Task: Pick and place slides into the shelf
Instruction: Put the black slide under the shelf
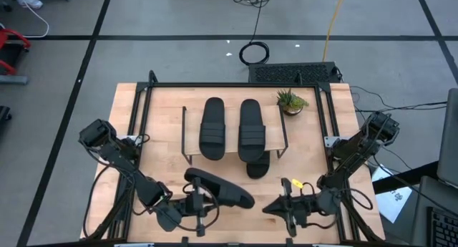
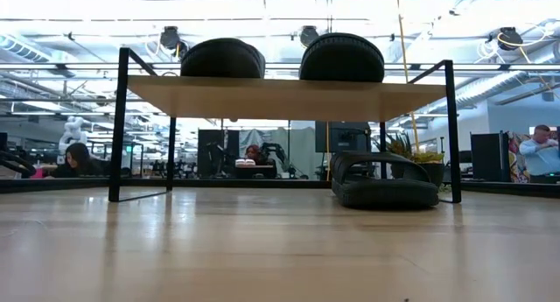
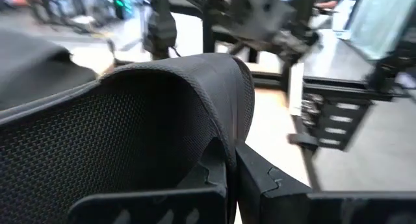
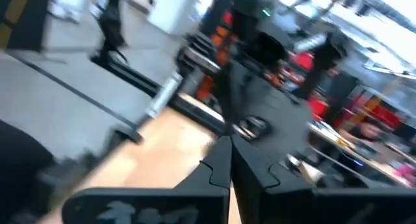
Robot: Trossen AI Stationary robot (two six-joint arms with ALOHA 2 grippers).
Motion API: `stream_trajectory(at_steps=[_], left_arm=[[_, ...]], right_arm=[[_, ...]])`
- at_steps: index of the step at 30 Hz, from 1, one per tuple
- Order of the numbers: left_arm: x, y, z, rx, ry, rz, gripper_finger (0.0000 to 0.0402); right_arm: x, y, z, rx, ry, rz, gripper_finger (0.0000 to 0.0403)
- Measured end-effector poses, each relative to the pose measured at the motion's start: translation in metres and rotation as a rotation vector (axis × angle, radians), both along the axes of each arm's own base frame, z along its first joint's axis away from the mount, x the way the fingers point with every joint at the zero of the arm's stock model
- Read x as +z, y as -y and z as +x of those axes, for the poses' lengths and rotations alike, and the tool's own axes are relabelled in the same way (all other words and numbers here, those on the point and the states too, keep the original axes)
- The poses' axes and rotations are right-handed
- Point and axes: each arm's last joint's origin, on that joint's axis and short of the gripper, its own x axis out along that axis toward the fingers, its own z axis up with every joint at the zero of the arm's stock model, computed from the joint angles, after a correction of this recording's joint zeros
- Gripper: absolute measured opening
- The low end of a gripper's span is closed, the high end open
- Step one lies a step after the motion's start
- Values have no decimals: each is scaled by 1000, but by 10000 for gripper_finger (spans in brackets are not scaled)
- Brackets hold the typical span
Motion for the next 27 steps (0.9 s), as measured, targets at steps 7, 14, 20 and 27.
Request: stream_trajectory(at_steps=[7,14,20,27], left_arm=[[3,-12,9,81,11,68,1],[1,-17,16,96,8,103,1],[1,-11,13,19,2,41,1],[1,-19,24,-89,-19,-211,1]], right_arm=[[10,-9,0,233,17,139,0],[10,-8,2,220,11,121,0],[2,-5,-2,-56,-6,-206,2],[0,-1,2,-99,4,-671,51]])
